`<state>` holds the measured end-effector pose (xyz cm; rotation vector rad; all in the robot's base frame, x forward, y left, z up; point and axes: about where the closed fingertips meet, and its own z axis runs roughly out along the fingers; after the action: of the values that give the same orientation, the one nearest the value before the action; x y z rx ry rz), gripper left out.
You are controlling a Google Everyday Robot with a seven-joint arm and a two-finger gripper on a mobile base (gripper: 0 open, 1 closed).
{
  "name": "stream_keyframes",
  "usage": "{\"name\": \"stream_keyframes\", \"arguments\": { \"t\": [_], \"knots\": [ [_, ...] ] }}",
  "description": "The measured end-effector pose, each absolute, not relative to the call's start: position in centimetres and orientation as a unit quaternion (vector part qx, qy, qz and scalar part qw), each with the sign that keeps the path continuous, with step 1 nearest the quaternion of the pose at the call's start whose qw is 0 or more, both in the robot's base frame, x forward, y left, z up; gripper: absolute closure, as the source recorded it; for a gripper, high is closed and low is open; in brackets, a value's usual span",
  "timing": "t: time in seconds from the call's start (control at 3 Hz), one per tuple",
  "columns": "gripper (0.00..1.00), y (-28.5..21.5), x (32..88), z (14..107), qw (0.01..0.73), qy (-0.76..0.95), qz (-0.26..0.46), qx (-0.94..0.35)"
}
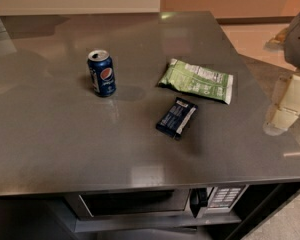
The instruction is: Pick rxbar blueberry
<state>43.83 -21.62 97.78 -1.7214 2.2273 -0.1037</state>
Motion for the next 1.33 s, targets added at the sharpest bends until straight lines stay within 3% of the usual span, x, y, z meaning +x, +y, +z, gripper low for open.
{"name": "stream_keyframes", "arguments": {
  "t": [0.67,1.33],
  "knots": [
    [0.00,-20.6,45.6,96.6,0.170,0.765,-0.007,-0.621],
    [0.00,-15.7,49.0,92.1,0.164,0.697,0.070,-0.695]
  ]
}}
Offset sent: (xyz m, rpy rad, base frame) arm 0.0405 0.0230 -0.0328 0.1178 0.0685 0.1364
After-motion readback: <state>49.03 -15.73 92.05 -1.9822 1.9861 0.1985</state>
